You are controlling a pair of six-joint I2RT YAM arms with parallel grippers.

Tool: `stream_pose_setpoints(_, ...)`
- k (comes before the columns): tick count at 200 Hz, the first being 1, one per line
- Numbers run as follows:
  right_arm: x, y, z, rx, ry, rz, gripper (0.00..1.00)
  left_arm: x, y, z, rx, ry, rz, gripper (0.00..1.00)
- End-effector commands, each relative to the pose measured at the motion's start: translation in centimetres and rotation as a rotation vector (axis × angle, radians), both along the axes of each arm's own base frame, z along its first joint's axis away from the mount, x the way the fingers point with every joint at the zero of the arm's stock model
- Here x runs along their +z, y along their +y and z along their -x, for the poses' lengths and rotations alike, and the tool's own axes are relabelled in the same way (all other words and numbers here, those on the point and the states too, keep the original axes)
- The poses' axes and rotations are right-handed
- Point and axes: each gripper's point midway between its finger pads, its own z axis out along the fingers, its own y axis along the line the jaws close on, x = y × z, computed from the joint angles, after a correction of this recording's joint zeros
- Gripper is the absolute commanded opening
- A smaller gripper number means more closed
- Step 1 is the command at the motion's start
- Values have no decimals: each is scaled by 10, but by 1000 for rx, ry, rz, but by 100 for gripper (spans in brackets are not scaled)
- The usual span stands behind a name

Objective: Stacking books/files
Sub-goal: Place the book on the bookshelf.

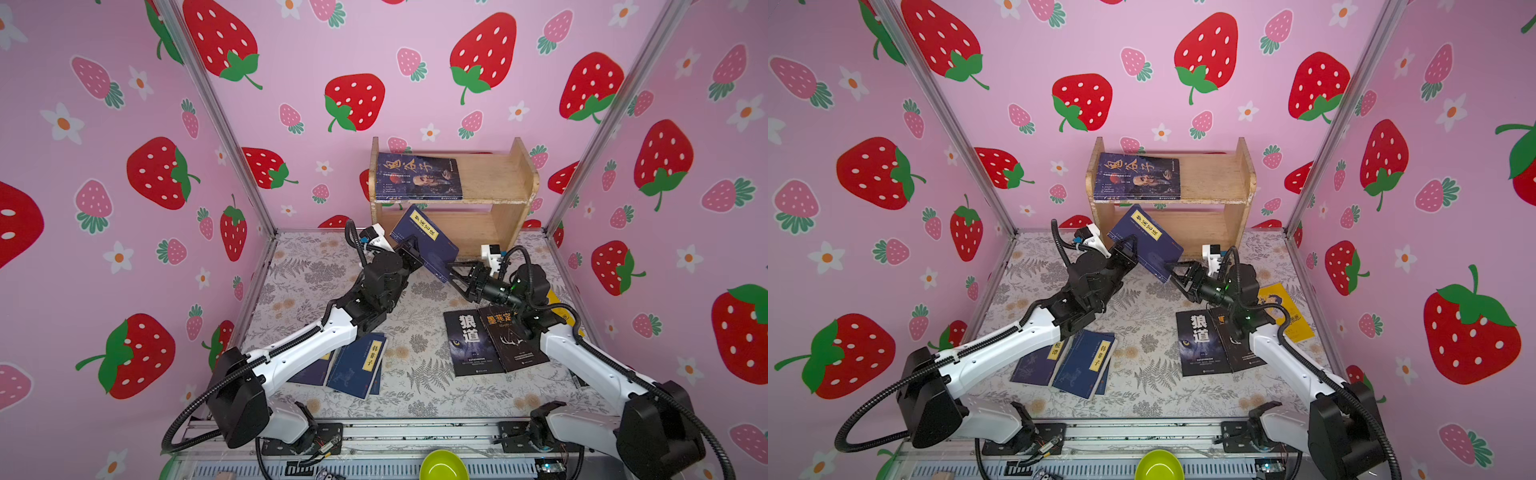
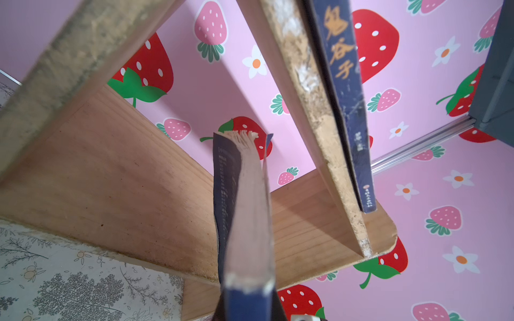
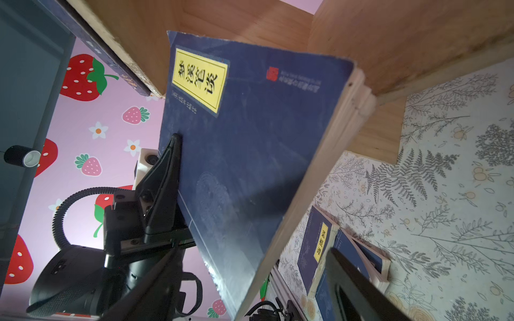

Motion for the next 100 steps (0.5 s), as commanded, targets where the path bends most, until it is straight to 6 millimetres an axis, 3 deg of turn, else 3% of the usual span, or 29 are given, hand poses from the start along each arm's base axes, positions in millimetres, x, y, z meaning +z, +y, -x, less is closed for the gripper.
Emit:
stream_pose_setpoints(1,29,0,-6,-35,-52,-96,78,47,6,-4,10,-87,152,0)
stream_pose_setpoints(38,35,5,-15,-47,-47,-151,68,42,5,-12,-3,-68,195,0)
stream_pose_setpoints(100,35,18,-24,-51,-23,-191,63,35,8,-27,-27,-44,286,0)
